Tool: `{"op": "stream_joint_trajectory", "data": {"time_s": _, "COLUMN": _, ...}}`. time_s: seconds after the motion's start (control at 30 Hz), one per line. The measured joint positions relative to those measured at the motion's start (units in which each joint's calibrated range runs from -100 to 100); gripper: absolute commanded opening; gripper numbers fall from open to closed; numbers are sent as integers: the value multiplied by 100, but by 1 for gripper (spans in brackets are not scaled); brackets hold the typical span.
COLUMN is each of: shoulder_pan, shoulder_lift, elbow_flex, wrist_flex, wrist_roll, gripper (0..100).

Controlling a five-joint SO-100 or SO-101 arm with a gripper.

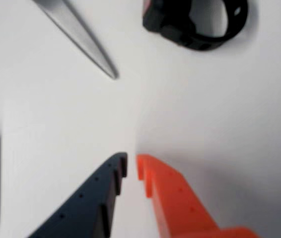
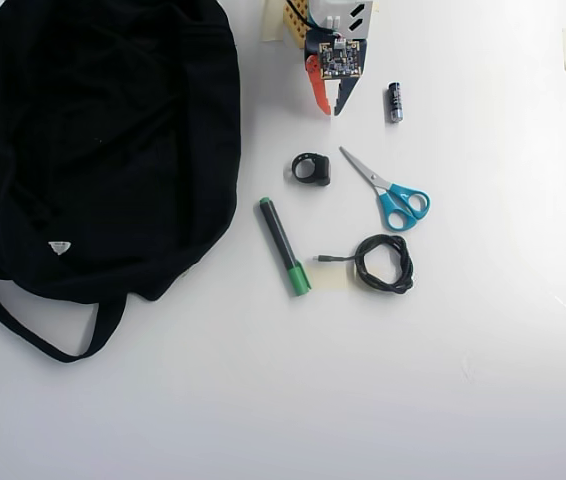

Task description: Put the cable into the black bag

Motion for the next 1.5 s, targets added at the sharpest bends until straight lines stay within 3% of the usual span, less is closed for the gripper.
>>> {"op": "stream_joint_trajectory", "data": {"time_s": 0.5, "shoulder_pan": 0, "shoulder_lift": 0, "elbow_flex": 0, "wrist_flex": -26, "wrist_roll": 0, "gripper": 2}}
{"op": "stream_joint_trajectory", "data": {"time_s": 0.77, "shoulder_pan": 0, "shoulder_lift": 241, "elbow_flex": -244, "wrist_flex": -970, "wrist_roll": 0, "gripper": 2}}
{"op": "stream_joint_trajectory", "data": {"time_s": 1.23, "shoulder_pan": -51, "shoulder_lift": 3819, "elbow_flex": -2909, "wrist_flex": -4251, "wrist_roll": 0, "gripper": 2}}
{"op": "stream_joint_trajectory", "data": {"time_s": 1.5, "shoulder_pan": -51, "shoulder_lift": 5853, "elbow_flex": -4693, "wrist_flex": -5032, "wrist_roll": 0, "gripper": 2}}
